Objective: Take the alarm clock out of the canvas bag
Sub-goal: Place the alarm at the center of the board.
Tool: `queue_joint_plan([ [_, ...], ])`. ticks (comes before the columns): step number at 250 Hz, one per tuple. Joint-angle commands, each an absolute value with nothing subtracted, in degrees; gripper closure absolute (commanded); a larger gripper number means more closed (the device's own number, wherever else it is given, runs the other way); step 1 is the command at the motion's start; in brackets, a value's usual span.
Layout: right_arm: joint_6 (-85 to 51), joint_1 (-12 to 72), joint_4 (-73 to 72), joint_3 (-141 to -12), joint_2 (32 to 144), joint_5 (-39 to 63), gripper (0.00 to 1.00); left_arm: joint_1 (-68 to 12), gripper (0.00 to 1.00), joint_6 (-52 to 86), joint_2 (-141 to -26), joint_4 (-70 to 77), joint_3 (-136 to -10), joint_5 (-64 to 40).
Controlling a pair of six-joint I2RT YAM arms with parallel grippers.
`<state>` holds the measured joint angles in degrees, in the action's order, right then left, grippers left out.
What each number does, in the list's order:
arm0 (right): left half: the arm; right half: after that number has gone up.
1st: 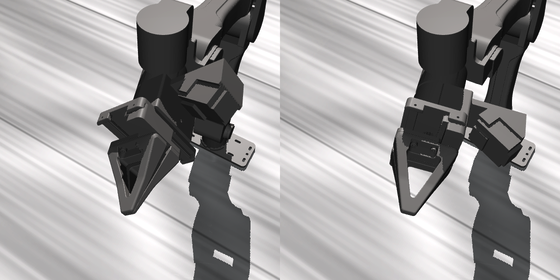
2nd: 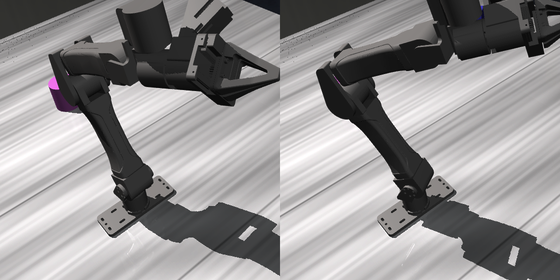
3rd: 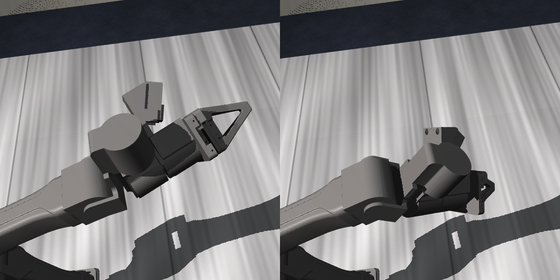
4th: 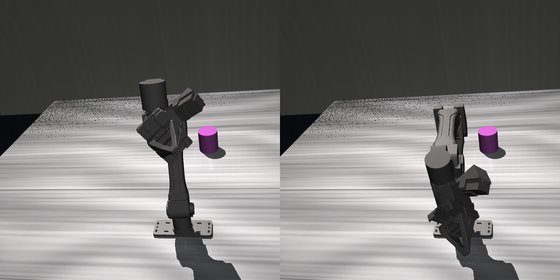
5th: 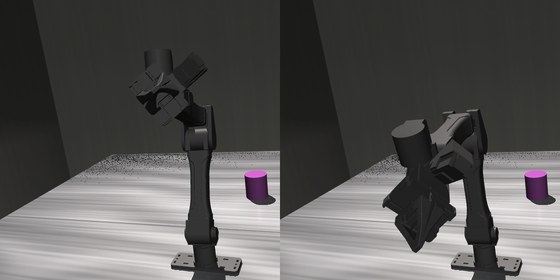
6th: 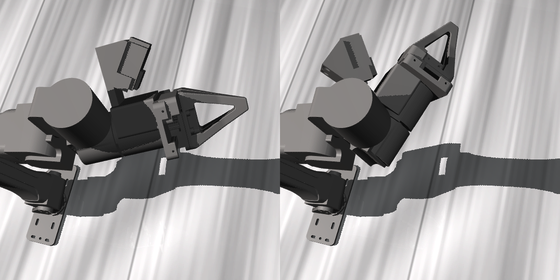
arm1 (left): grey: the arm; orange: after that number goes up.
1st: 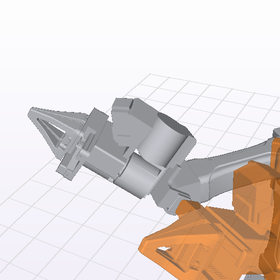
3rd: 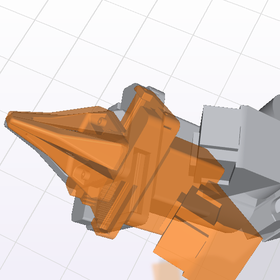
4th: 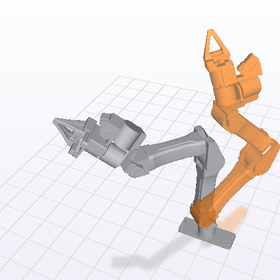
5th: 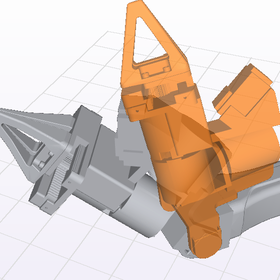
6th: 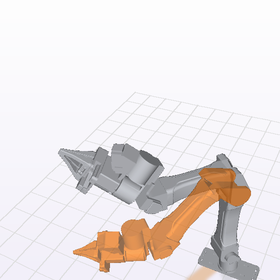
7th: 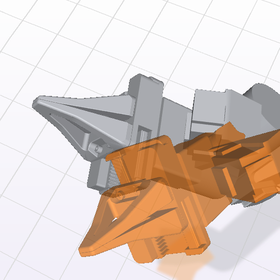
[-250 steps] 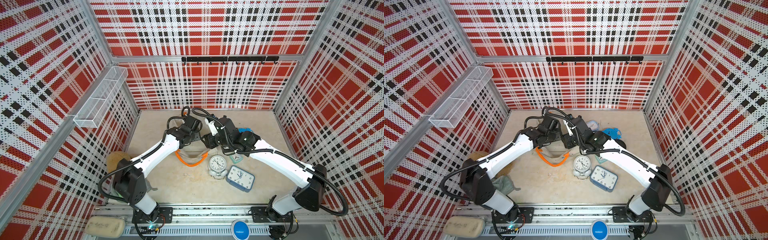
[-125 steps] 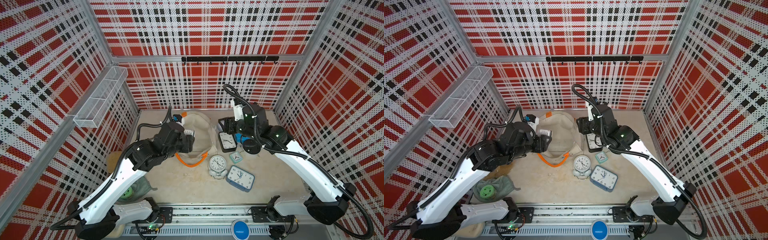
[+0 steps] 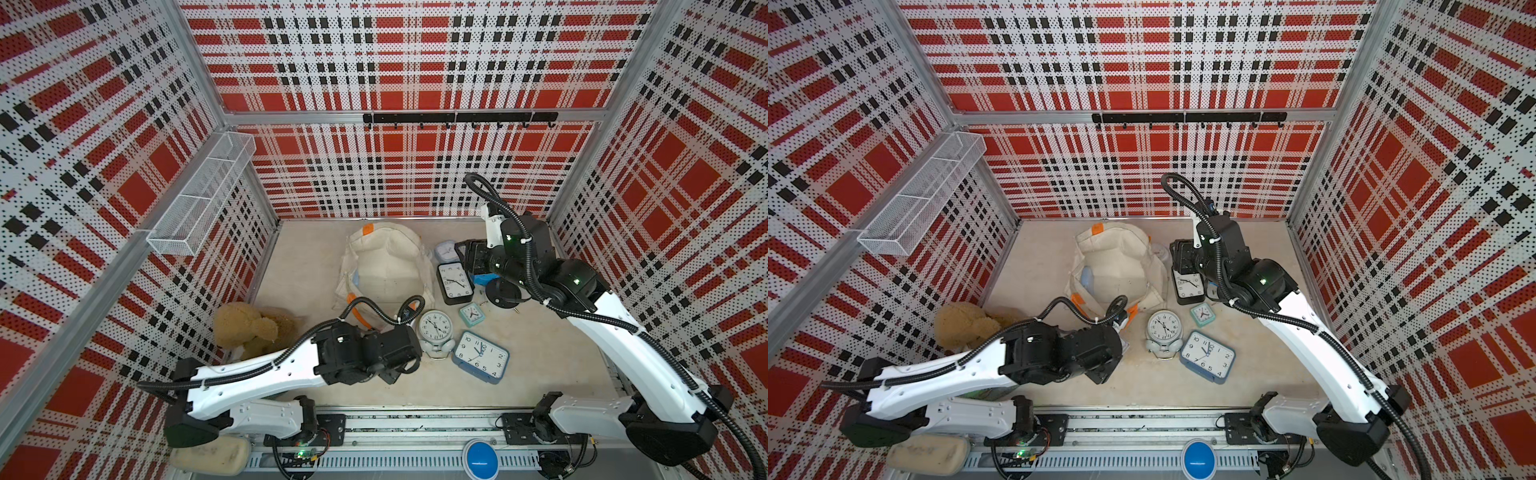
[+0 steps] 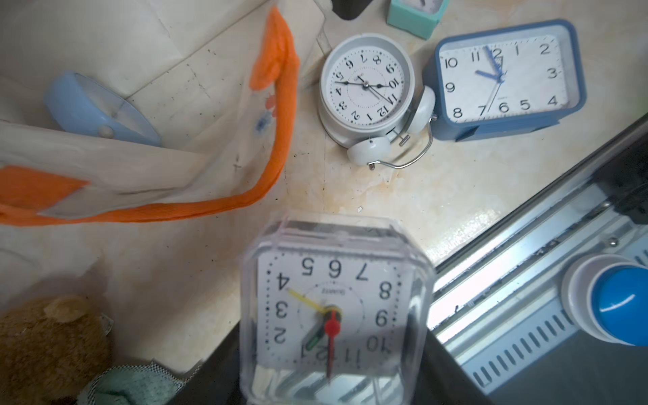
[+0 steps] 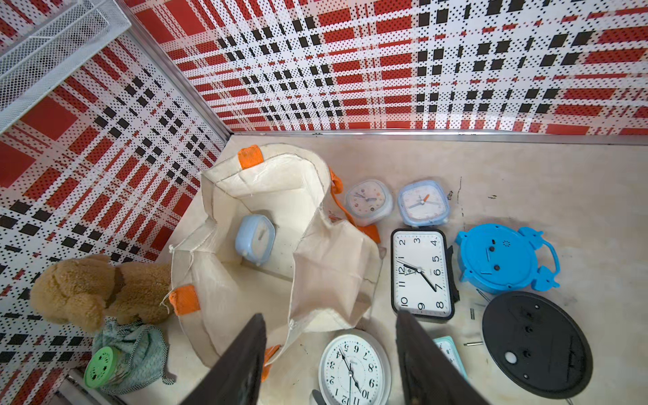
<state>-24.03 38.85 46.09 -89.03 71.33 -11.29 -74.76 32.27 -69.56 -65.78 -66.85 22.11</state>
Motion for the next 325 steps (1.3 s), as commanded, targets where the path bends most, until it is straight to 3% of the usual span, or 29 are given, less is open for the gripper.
queue_joint_plan([
  [1, -23.7, 38.6, 47.7, -90.5, 69.5, -12.8, 0.39, -75.3, 0.56, 31.1, -72.8, -55.7, -62.0, 21.9],
  [62, -20.6, 38.6, 51.5, -94.4, 69.1, -12.7, 0.39, -72.3, 0.58, 28.4, -82.5, -40.5, -54.6, 14.5],
  [130, -18.9, 38.7, 50.4, -93.5, 68.6, -13.4, 0.39, -70.0, 0.55, 24.8, -92.4, -34.7, -55.1, 9.2],
  [182, -17.6, 38.6, 49.7, -94.2, 69.1, -14.0, 0.38, -69.8, 0.32, 24.1, -95.8, -35.4, -55.5, 8.2],
  [257, -18.1, 38.6, 48.6, -93.3, 69.3, -10.8, 0.33, -69.8, 0.01, 23.7, -84.4, -43.6, -59.4, 11.8],
  [325, -17.9, 40.4, 43.4, -94.8, 70.5, -3.2, 0.43, -63.9, 0.0, 28.7, -66.4, -62.5, -72.4, 20.9],
])
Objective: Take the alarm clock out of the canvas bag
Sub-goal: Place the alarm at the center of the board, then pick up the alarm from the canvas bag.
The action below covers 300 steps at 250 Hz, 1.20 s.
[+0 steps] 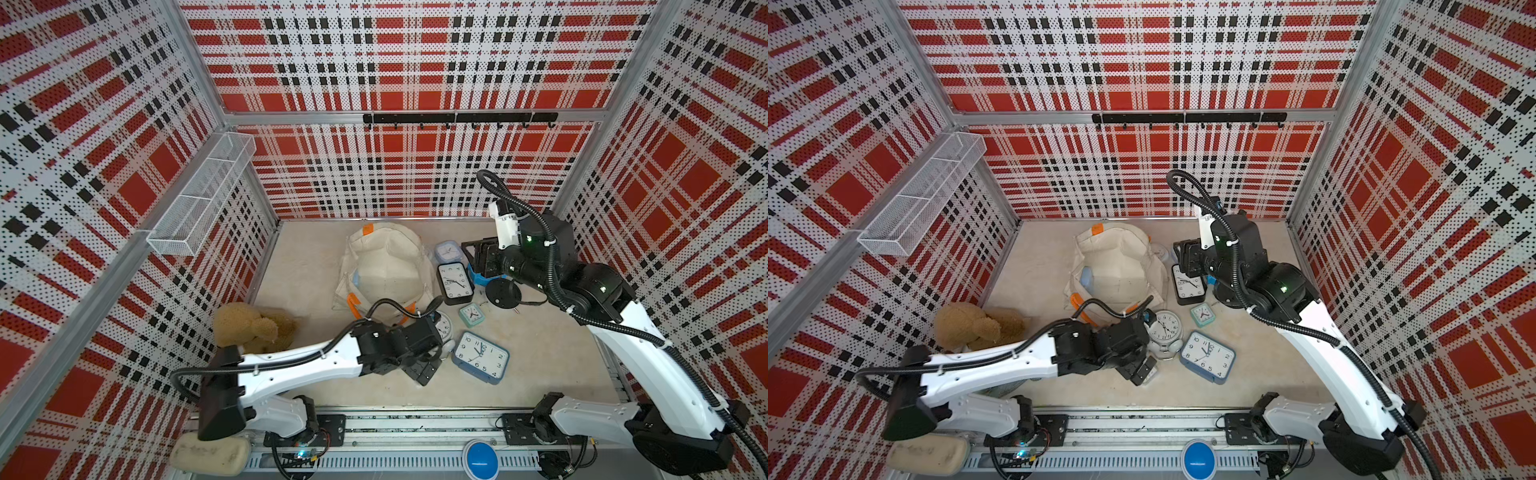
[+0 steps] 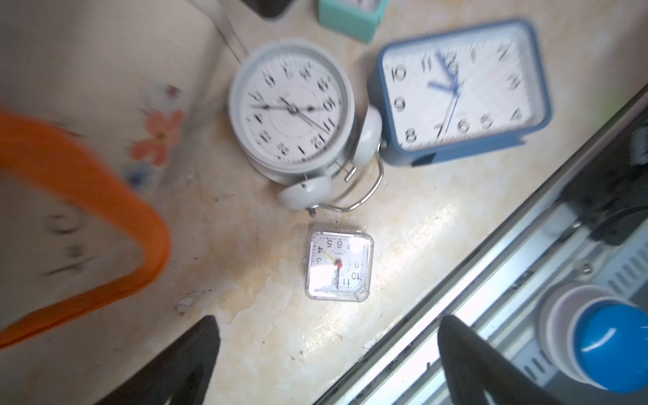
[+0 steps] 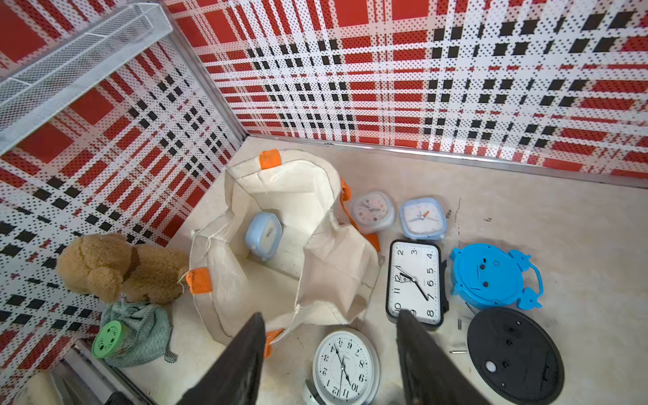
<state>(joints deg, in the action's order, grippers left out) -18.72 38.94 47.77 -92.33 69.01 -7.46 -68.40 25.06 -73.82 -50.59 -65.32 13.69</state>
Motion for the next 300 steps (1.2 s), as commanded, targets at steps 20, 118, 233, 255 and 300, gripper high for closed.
queue_joint_plan([
  [20, -16.9, 44.3, 44.3, -99.5, 75.7, -3.4, 0.43, -56.1, 0.01, 31.8, -62.6, -69.1, -79.1, 22.7],
  [118, -28.9, 48.4, 40.9, -116.0, 101.0, 3.3, 0.46, -22.2, 0.01, 26.6, -68.4, -55.4, -76.3, 10.1],
  [233, -49.9, 48.2, 32.1, -116.3, 117.2, 2.6, 0.52, -19.3, 0.42, 25.8, -78.9, -54.3, -71.3, 16.0],
  [255, -53.3, 48.4, 28.6, -113.2, 117.8, 2.7, 0.54, -18.4, 0.57, 28.0, -75.2, -53.7, -67.5, 15.5],
  [300, -57.1, 49.6, 24.6, -106.6, 119.1, 2.3, 0.56, -18.3, 0.67, 34.6, -65.3, -51.0, -57.5, 13.5],
])
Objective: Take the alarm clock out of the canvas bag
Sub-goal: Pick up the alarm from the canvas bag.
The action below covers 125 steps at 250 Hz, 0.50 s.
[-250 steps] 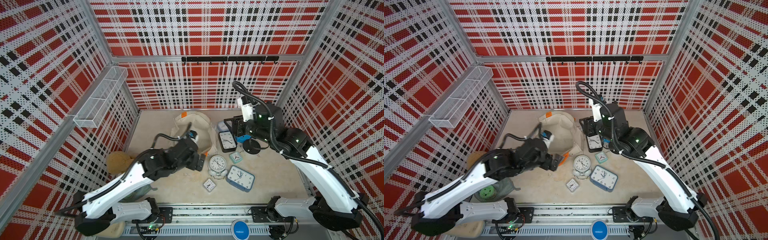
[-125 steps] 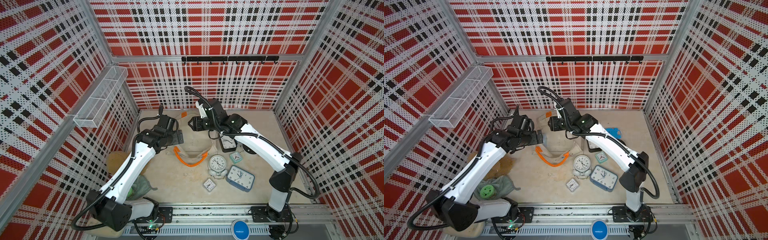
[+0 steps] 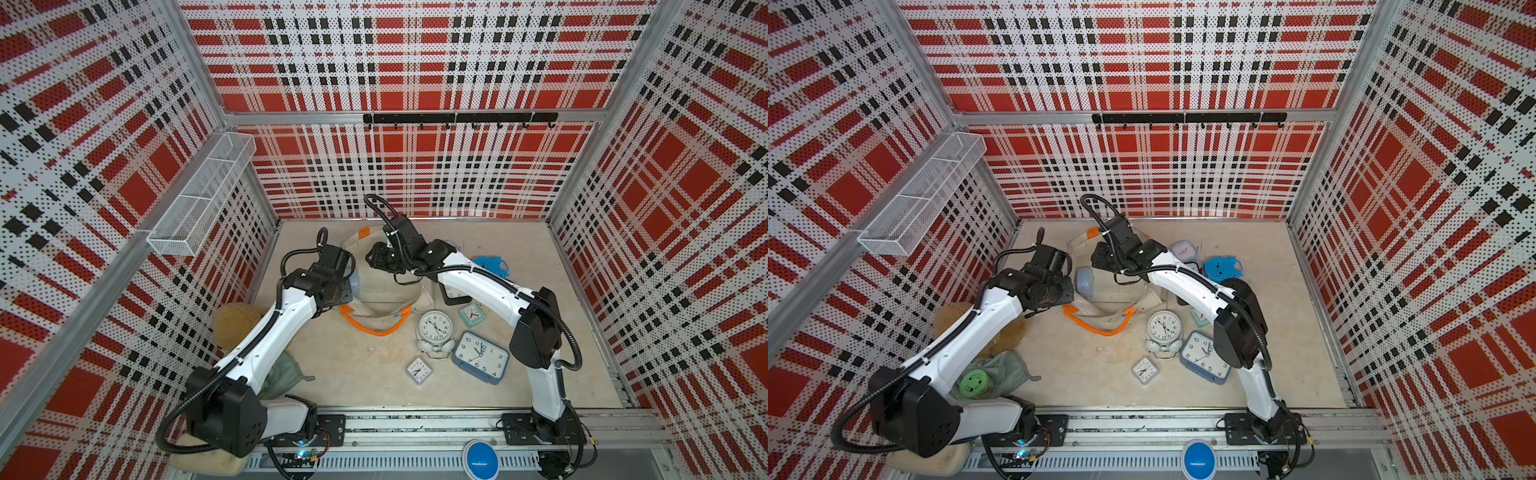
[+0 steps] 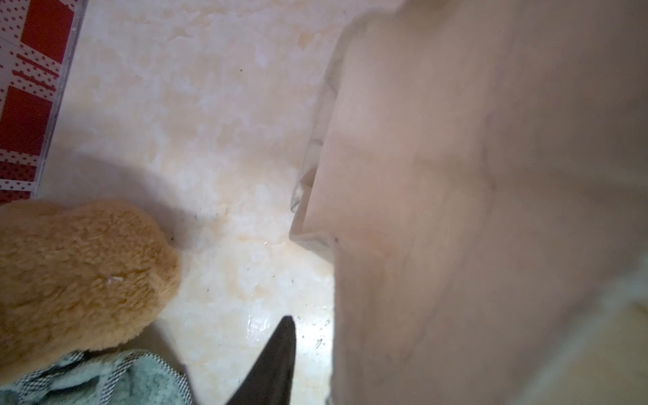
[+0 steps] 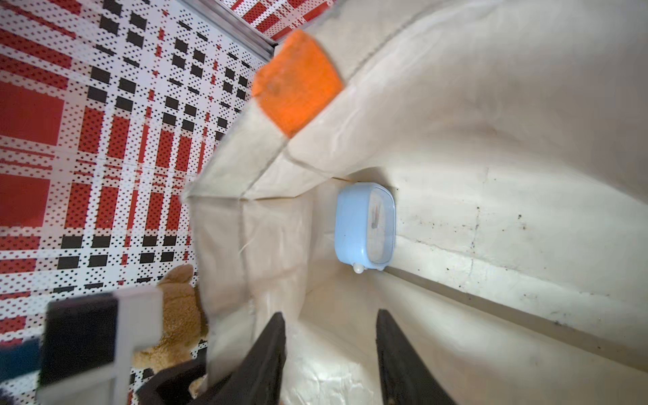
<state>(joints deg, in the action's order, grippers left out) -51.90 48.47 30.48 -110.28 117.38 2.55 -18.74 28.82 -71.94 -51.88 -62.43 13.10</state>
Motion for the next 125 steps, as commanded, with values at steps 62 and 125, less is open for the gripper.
queue_joint_plan([
  [62, -58.8, 51.8, 17.8, -101.0, 124.2, 5.3, 0.48, -17.8, 0.76, 42.2, -59.3, -47.0, -46.0, 9.9],
  [125, -49.3, 54.8, 22.3, -108.1, 127.4, 0.5, 0.27, -17.8, 0.76, 40.5, -62.5, -46.5, -47.1, 10.2],
])
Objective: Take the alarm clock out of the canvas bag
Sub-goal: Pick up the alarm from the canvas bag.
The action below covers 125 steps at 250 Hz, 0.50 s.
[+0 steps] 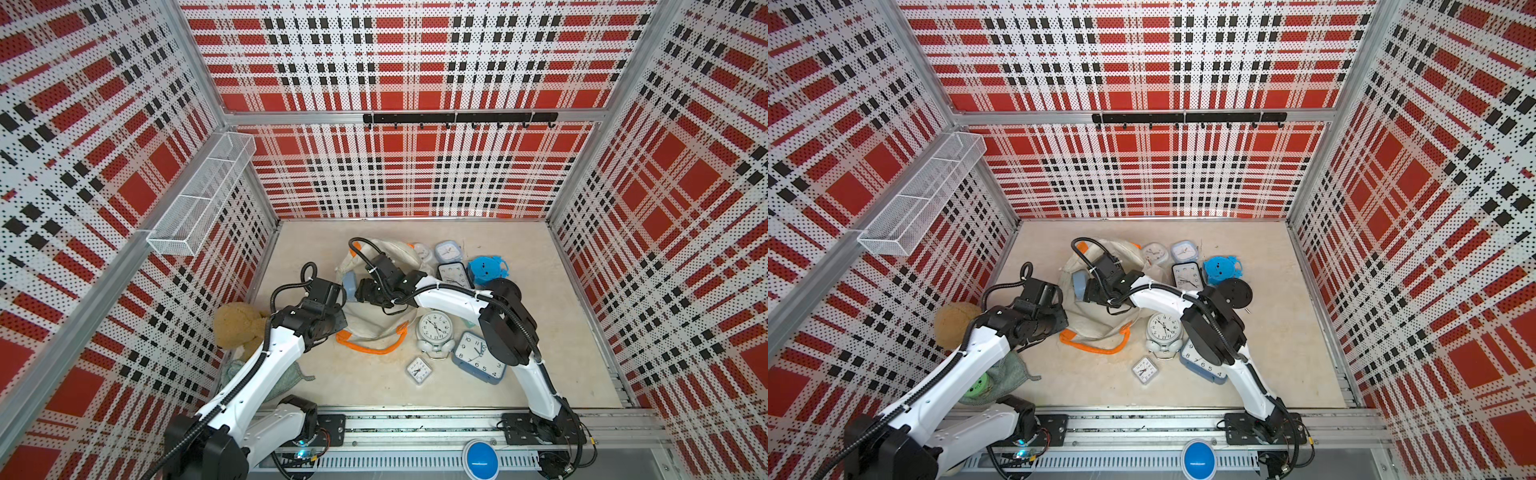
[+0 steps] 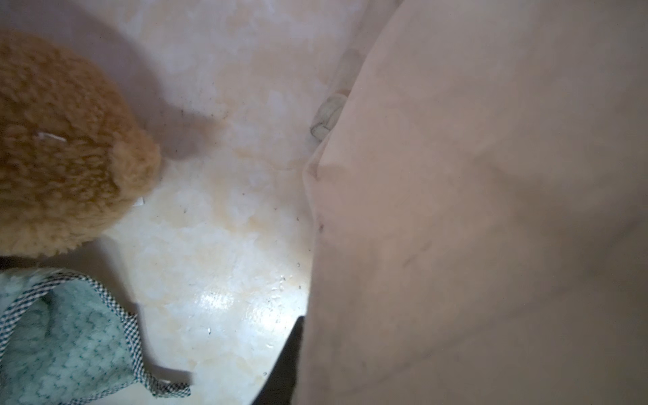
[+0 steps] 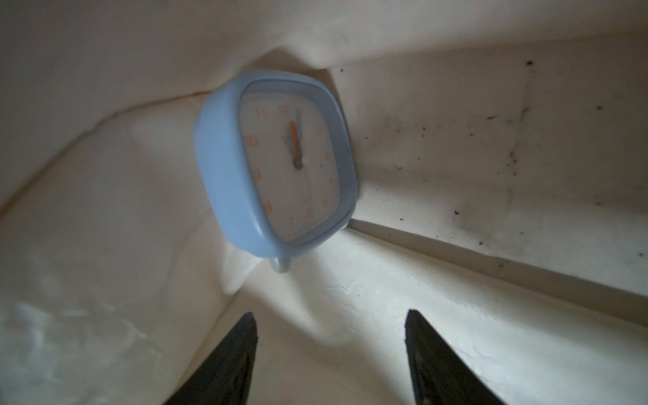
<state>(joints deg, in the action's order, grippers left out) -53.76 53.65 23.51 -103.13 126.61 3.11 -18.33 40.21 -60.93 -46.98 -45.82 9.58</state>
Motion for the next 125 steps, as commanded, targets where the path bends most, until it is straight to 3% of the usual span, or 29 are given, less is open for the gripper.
queue_joint_plan([
  [1, -49.2, 54.8, 22.3, -108.2, 127.5, 0.5, 0.27, -17.8, 0.76, 40.4, -62.6, -46.5, -47.1, 10.2],
  [125, -41.8, 56.4, 30.4, -126.0, 139.2, -6.1, 0.21, -17.8, 0.76, 38.6, -61.3, -49.1, -48.9, 11.0],
])
